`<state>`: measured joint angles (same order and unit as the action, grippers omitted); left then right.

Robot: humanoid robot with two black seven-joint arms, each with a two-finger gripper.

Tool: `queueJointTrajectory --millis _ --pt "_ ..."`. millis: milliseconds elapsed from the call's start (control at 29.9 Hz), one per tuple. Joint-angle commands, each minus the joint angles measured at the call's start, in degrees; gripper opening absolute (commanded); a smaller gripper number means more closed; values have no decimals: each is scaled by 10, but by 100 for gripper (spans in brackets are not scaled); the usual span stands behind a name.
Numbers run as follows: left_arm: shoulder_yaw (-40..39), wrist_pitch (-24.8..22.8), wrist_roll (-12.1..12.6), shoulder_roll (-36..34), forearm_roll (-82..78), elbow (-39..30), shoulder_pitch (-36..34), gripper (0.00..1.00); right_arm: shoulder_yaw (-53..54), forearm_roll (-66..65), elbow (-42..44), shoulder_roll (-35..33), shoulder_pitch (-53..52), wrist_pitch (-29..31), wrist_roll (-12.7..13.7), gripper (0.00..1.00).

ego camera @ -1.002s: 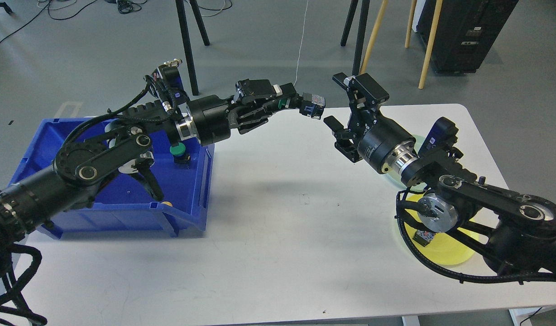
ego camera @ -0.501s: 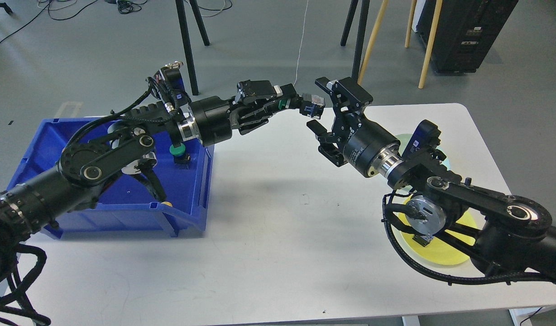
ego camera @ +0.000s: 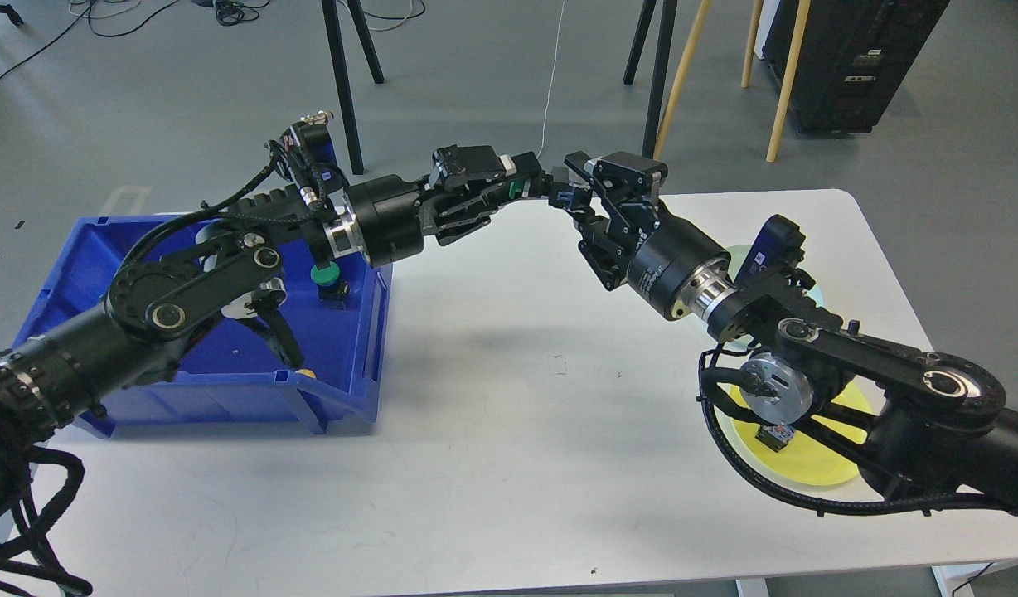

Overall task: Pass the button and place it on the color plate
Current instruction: 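Take the button with the right gripper and release the left gripper, then place the button on the pale green plate with the right gripper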

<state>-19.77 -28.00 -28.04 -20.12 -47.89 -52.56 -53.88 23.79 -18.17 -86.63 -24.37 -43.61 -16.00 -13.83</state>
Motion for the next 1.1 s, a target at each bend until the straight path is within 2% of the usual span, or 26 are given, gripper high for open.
queueJointTrajectory --millis 0,100,134,167,200,234,267,334,535,668,802,902,1069 --pt "1 0 0 0 0 0 1 8 0 1 0 5 2 -2 -1 1" --pt "1 0 0 -2 0 0 1 11 1 1 2 5 3 -3 -1 1" --pt "1 0 0 -2 0 0 2 19 1 1 2 5 4 -3 -1 1" --pt "0 0 0 0 2 0 2 34 1 1 1 5 5 -3 -1 1" --pt "-2 0 0 0 3 1 3 60 1 1 2 5 5 -3 -1 0" --pt "-4 0 0 0 10 1 6 81 1 1 2 4 7 -3 -1 0" --pt "-5 0 0 -2 16 1 6 83 1 1 2 2 9 -3 -1 0" --pt "-8 0 0 -5 34 1 6 92 6 1 6 -1 13 -6 -1 0" --pt "-48 0 0 -11 55 -28 4 94 84 44 101 4 57 -35 10 0" --pt "-57 0 0 -10 55 -29 4 94 135 145 212 5 85 -72 53 0" --pt "-56 0 0 -9 55 -29 5 94 137 168 297 5 94 -102 79 0" --pt "-55 0 0 -7 55 -29 5 94 133 168 362 6 102 -101 113 1" --pt "-55 0 0 -2 55 -29 5 94 127 164 446 48 99 -84 124 19"
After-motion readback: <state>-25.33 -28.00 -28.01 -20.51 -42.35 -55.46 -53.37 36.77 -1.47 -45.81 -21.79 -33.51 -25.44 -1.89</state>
